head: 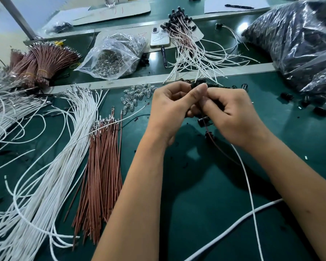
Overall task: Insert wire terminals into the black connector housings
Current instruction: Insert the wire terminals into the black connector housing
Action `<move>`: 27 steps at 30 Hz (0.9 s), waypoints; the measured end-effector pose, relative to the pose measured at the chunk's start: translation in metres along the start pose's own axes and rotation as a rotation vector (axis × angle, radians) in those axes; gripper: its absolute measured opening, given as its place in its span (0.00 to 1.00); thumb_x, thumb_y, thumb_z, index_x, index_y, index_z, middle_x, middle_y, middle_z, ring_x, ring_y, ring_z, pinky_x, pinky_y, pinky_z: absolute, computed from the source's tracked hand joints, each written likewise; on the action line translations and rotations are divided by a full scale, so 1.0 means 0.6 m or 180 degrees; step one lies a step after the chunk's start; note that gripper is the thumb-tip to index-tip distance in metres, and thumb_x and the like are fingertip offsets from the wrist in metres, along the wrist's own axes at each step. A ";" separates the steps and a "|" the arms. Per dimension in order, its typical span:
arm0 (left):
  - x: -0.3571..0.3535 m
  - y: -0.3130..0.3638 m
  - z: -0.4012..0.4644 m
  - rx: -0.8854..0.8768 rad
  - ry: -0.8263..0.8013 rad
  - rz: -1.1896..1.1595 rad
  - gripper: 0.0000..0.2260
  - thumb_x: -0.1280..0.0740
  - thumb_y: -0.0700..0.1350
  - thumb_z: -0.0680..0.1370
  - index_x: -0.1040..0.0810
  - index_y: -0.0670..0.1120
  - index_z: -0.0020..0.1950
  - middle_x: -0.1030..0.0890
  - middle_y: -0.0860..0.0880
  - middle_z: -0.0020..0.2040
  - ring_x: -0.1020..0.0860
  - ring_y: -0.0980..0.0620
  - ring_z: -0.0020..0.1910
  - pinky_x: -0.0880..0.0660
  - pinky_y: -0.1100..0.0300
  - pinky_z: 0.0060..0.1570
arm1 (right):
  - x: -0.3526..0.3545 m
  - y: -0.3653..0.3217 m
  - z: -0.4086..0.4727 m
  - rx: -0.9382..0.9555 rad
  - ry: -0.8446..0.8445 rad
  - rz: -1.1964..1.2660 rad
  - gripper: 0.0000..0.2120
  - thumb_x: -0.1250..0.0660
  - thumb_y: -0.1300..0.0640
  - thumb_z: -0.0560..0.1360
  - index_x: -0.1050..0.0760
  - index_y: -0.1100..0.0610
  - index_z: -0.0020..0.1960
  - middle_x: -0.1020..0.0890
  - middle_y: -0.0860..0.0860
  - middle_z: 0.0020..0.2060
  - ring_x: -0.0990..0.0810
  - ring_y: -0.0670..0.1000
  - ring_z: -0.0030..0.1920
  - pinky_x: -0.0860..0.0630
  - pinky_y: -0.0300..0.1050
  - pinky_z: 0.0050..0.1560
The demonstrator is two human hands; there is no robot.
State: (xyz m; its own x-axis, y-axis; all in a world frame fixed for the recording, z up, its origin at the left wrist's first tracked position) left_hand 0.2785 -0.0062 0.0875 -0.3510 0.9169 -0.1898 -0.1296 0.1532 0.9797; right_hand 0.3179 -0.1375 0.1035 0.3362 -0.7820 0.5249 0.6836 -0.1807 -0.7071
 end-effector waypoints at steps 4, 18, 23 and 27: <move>-0.005 -0.006 0.001 0.0208 0.0283 -0.0046 0.10 0.25 0.39 0.76 0.21 0.39 0.36 0.25 0.46 0.29 0.31 0.55 0.23 0.33 0.66 0.24 | -0.001 0.017 0.005 -0.0444 -0.0248 0.0479 0.19 0.37 0.58 0.83 0.24 0.70 0.39 0.30 0.48 0.25 0.35 0.45 0.27 0.35 0.40 0.30; -0.014 -0.013 -0.003 0.0575 0.0789 -0.0745 0.11 0.27 0.38 0.77 0.24 0.41 0.36 0.26 0.50 0.26 0.30 0.59 0.22 0.33 0.68 0.22 | -0.010 0.000 0.002 -0.0181 -0.0203 0.0237 0.21 0.34 0.68 0.81 0.36 0.66 0.31 0.35 0.59 0.26 0.39 0.49 0.29 0.40 0.46 0.29; -0.005 -0.010 -0.001 0.1083 0.0305 -0.1046 0.08 0.29 0.42 0.79 0.21 0.41 0.40 0.24 0.51 0.29 0.28 0.61 0.24 0.31 0.72 0.23 | -0.006 -0.003 -0.003 -0.0150 -0.0055 0.0140 0.17 0.37 0.61 0.81 0.32 0.61 0.34 0.32 0.52 0.26 0.36 0.46 0.29 0.38 0.44 0.30; 0.004 -0.017 -0.004 0.1492 0.0148 -0.1346 0.10 0.30 0.44 0.79 0.19 0.40 0.40 0.22 0.48 0.31 0.23 0.58 0.27 0.24 0.70 0.26 | -0.003 0.009 -0.002 -0.0386 -0.0043 0.0045 0.16 0.39 0.58 0.83 0.30 0.60 0.37 0.26 0.50 0.26 0.29 0.47 0.26 0.31 0.47 0.30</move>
State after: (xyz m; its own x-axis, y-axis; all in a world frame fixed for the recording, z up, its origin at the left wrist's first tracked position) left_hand 0.2766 -0.0064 0.0770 -0.3995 0.7266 -0.5590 0.1506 0.6535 0.7418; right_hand 0.3202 -0.1377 0.0985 0.3545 -0.7771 0.5201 0.5956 -0.2412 -0.7662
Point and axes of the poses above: each hand's wrist, its own z-axis towards the middle knuckle, its own x-axis out of the back of the hand, y = z × x, the point moved 5 cm from there along z, towards the middle knuckle
